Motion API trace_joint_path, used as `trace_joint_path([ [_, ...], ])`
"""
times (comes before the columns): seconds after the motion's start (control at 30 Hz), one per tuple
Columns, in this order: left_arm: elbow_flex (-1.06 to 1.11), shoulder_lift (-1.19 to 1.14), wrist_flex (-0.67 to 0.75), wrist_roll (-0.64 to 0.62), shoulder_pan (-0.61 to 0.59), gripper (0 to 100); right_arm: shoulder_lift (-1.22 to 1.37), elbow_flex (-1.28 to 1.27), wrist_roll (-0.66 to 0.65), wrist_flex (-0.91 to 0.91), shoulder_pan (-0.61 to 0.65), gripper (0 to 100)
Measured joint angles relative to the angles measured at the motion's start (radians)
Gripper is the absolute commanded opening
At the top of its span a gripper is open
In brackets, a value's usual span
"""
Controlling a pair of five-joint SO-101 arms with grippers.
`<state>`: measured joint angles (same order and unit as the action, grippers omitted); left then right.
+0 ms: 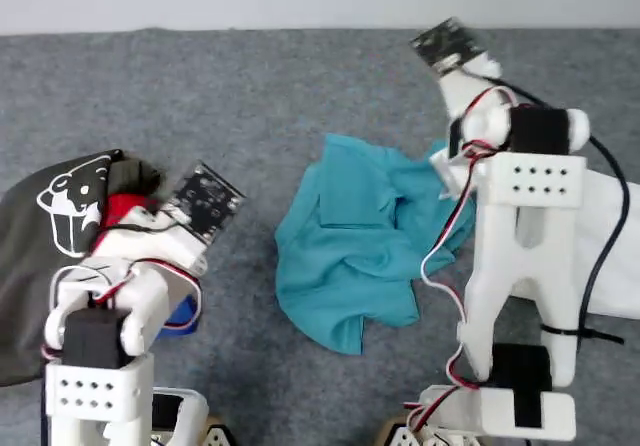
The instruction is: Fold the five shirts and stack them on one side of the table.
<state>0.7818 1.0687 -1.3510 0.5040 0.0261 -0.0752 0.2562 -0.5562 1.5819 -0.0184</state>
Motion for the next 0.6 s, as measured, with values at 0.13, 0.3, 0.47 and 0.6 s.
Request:
trace_joint_path([
  [0.13, 0.038, 0.0, 0.0, 0.002, 0.084, 1, 0.009, 0.0, 0.074, -0.018, -0.011, 32.2],
  [0.3, 0.077, 0.0, -0.041, 0.002, 0.204, 1, 0.005, 0.0, 0.175, 0.086, -0.017, 34.9],
  [0.47, 0.118, 0.0, -0.071, -0.002, 0.341, 2, -0.041, 0.0, 0.193, 0.17, -0.017, 34.8],
  [0.6, 0.129, -0.055, -0.071, -0.058, 0.428, 2, -0.101, 0.0, 0.199, 0.172, -0.035, 30.5],
])
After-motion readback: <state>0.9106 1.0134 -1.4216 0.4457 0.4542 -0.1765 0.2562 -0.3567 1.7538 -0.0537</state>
